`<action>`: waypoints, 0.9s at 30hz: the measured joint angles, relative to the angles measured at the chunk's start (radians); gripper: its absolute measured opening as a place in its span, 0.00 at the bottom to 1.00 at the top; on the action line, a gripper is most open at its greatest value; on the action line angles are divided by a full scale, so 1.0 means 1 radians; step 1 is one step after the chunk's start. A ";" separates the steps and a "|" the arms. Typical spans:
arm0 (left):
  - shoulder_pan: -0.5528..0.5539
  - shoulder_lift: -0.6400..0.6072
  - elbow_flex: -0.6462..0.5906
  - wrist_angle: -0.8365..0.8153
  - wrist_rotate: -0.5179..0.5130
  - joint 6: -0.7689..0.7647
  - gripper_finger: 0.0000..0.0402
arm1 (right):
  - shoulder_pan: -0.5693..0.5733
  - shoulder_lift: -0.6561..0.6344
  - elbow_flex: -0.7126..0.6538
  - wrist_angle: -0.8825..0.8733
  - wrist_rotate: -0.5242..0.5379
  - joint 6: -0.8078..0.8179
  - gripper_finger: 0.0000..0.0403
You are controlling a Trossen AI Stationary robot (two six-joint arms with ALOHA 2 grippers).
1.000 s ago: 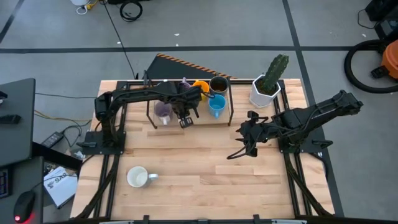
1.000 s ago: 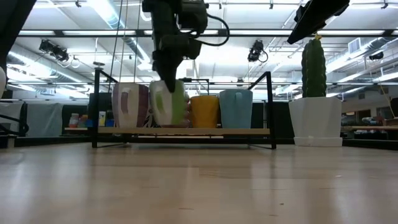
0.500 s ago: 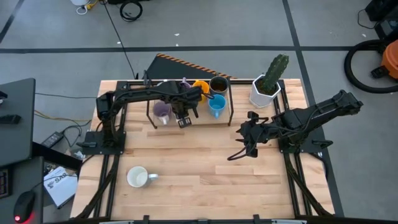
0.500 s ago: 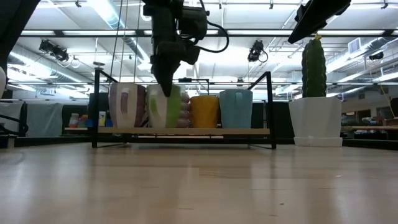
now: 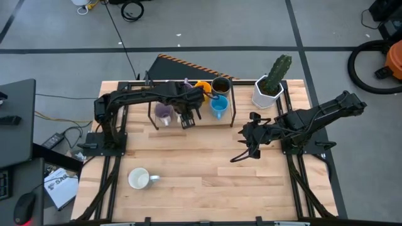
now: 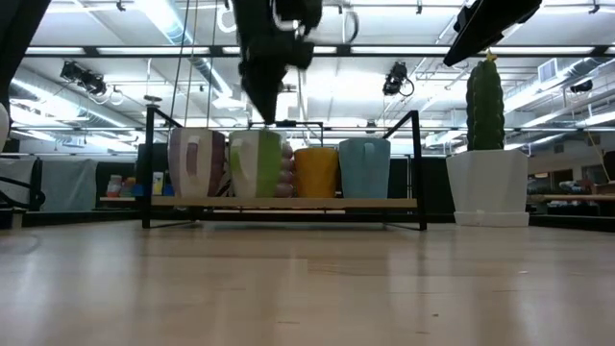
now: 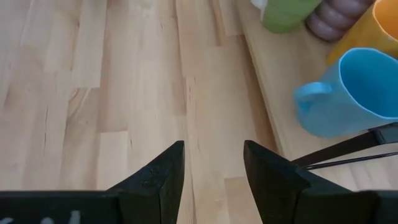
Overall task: Place coffee mugs
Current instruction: Put the blue and white mug on the shelf
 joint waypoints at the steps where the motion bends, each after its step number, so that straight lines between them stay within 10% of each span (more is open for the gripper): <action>1: -0.018 -0.006 0.016 0.005 -0.003 0.001 0.39 | 0.000 0.000 0.000 0.001 0.000 -0.004 0.43; 12: -0.335 -0.014 0.049 -0.113 0.195 -0.255 0.39 | 0.000 0.000 0.000 0.014 0.019 -0.100 0.43; 27: -0.728 -0.014 0.049 -0.248 0.116 -1.088 0.39 | 0.000 0.000 0.000 0.063 0.035 -0.210 0.43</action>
